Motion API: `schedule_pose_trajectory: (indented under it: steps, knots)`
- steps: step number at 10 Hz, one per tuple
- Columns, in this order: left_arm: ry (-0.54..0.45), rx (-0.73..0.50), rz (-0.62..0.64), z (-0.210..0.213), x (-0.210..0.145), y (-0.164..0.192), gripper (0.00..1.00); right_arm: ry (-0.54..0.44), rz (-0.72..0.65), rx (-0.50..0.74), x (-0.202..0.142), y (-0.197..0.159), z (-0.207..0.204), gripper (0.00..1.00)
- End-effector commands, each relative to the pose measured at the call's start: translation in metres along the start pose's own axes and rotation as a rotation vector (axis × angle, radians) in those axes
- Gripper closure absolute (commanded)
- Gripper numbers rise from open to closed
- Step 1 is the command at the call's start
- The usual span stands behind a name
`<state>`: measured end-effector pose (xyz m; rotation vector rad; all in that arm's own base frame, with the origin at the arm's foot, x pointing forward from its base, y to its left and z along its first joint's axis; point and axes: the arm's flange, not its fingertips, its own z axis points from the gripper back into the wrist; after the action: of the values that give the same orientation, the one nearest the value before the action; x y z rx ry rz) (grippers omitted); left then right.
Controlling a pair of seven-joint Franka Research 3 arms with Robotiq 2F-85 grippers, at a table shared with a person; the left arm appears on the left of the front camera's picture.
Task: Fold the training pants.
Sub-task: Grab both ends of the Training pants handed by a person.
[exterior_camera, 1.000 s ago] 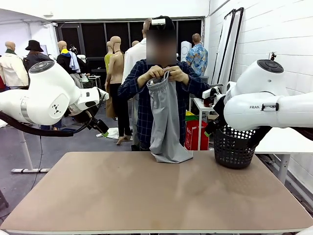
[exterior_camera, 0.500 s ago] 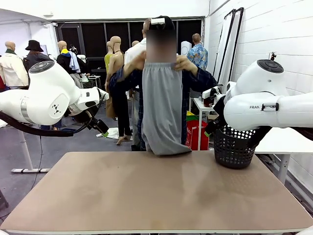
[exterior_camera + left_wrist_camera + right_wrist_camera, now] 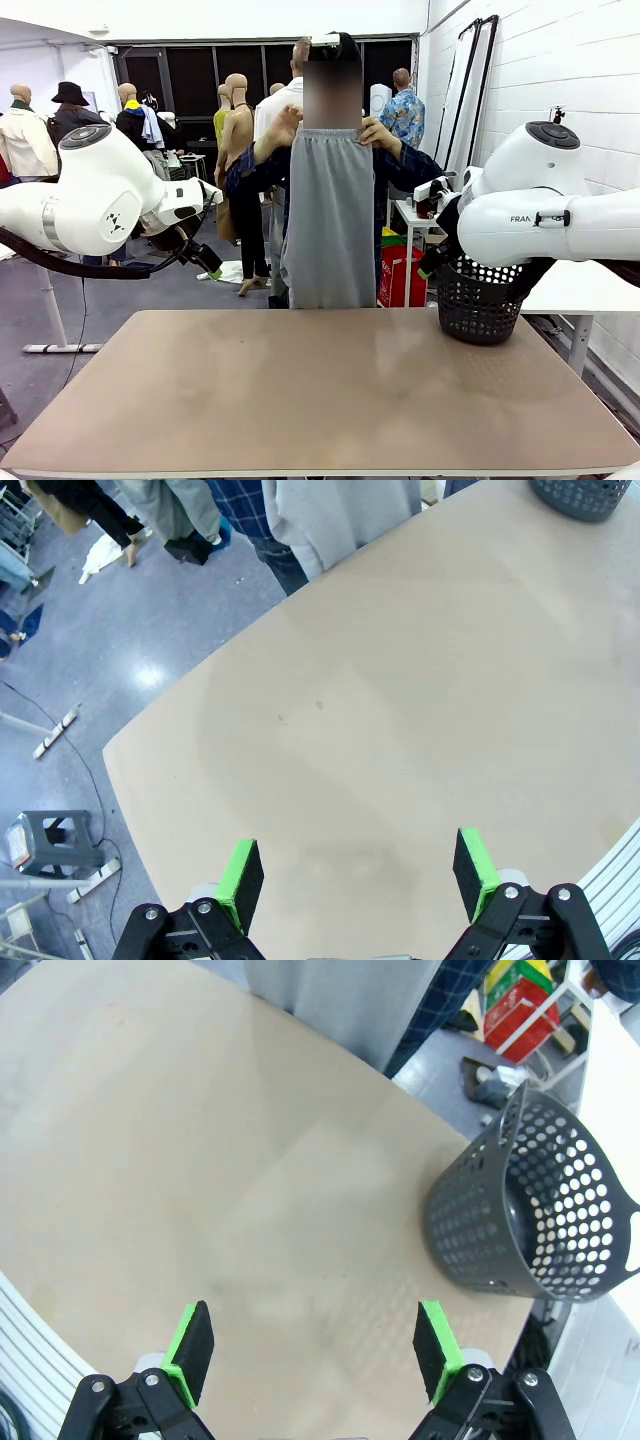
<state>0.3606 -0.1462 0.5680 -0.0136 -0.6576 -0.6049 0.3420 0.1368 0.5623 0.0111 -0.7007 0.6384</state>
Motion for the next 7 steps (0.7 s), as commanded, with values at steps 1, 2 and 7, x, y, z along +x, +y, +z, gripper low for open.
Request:
schedule_pose_trajectory:
  steps: [1,2,7]
  knots:
    - [-0.001,-0.002,-0.001,0.0003,0.0000,0.0004,0.00,-0.001,-0.001,0.001,0.0001,-0.0003,0.0002,0.00]
    - [-0.001,-0.002,-0.001,0.0003,0.0000,0.0004,0.00,-0.001,-0.001,0.001,0.0001,-0.0003,0.0002,0.00]
    - [-0.001,-0.002,-0.001,0.0003,0.0000,0.0004,0.00,-0.001,-0.001,0.001,0.0001,-0.0003,0.0002,0.00]
